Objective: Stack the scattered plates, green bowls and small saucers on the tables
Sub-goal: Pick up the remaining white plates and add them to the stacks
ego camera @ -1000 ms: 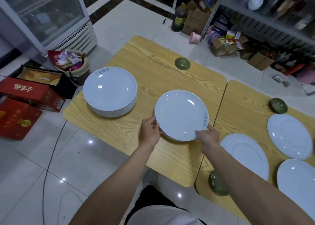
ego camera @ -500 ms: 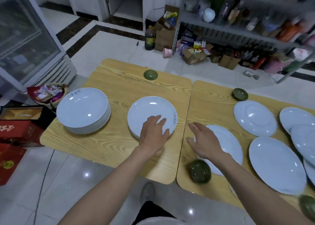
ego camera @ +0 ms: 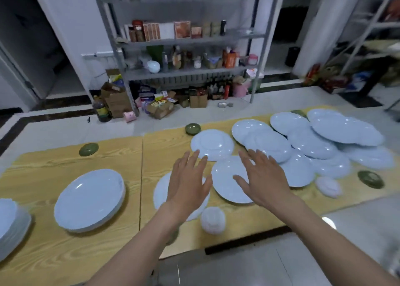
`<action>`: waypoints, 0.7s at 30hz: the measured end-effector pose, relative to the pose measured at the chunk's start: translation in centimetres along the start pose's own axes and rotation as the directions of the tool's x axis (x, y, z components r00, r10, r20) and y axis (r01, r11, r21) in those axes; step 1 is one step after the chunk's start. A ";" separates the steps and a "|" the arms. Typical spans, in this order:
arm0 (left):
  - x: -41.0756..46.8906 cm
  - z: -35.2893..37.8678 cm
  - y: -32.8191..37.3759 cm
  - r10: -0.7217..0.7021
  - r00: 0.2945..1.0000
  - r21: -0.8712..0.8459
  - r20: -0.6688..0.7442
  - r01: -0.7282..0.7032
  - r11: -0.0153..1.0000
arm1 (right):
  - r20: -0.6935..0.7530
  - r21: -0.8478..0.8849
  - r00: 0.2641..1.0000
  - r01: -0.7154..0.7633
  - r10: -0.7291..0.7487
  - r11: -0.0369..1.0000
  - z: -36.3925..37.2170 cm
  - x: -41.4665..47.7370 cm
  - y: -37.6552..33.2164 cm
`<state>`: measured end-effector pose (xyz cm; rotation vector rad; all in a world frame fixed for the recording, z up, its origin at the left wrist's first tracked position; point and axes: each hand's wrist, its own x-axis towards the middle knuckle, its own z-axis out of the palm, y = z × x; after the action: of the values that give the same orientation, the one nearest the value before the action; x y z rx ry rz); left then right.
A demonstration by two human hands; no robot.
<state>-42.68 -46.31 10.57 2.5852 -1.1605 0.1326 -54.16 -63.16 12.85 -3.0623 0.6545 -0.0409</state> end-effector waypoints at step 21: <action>15.4 9.9 23.3 0.317 0.942 0.023 -0.112 -0.316 0.948 | 0.022 0.004 0.921 -0.390 0.390 0.921 -1.2 -2.4 25.8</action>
<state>-50.06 -74.99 9.81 2.3396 -1.5236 0.3484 -66.95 -85.71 13.61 -2.8548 1.2432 -0.0079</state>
